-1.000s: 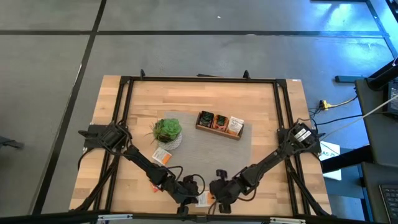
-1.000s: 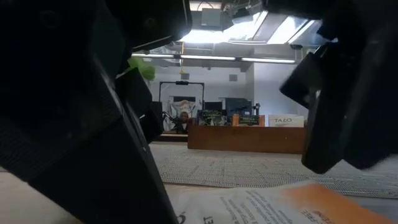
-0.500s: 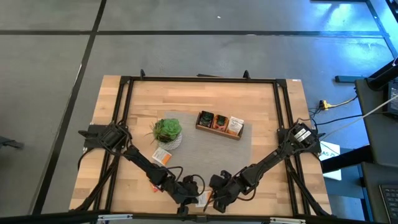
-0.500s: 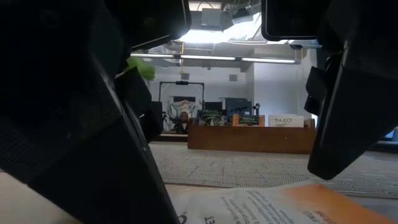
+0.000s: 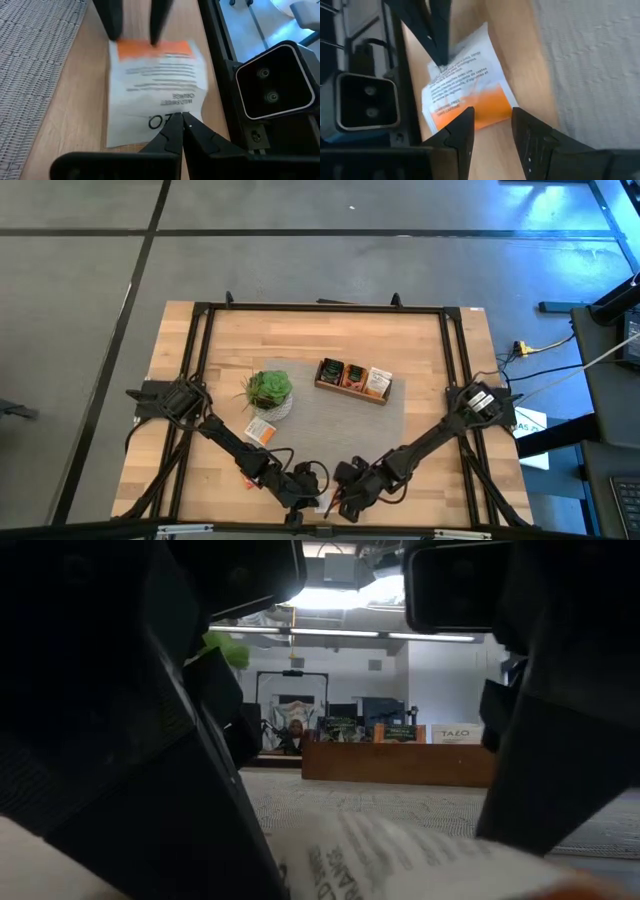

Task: Pick & Place Tea
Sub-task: Put the white tea bag into the right section of the wooden organizer

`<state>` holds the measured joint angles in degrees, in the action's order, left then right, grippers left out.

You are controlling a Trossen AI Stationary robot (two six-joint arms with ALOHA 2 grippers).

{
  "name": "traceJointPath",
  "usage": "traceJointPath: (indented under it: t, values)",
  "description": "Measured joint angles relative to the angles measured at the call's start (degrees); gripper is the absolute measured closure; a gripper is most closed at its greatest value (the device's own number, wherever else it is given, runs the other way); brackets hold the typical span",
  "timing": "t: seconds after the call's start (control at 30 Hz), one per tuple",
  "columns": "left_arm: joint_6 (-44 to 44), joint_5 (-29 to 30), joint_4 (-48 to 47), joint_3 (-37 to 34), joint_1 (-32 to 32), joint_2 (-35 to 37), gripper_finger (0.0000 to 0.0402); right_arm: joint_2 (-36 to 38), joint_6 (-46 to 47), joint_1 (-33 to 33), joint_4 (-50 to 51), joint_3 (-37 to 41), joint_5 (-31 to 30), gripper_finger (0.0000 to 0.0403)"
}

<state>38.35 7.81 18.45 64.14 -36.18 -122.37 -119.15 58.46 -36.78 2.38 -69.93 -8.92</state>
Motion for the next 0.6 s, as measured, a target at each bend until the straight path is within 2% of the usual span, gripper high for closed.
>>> traceJointPath:
  t: [0.27,0.6]
  values:
    - [0.03,-0.93,-0.11,0.0,0.0,0.0,0.04,0.22,-0.14,0.77,-0.26,-0.08,4.0,0.027]
    - [0.59,-1.35,-0.48,0.02,-0.28,0.0,0.0399,0.61,2.73,1.17,2.77,-0.15,4.52,0.027]
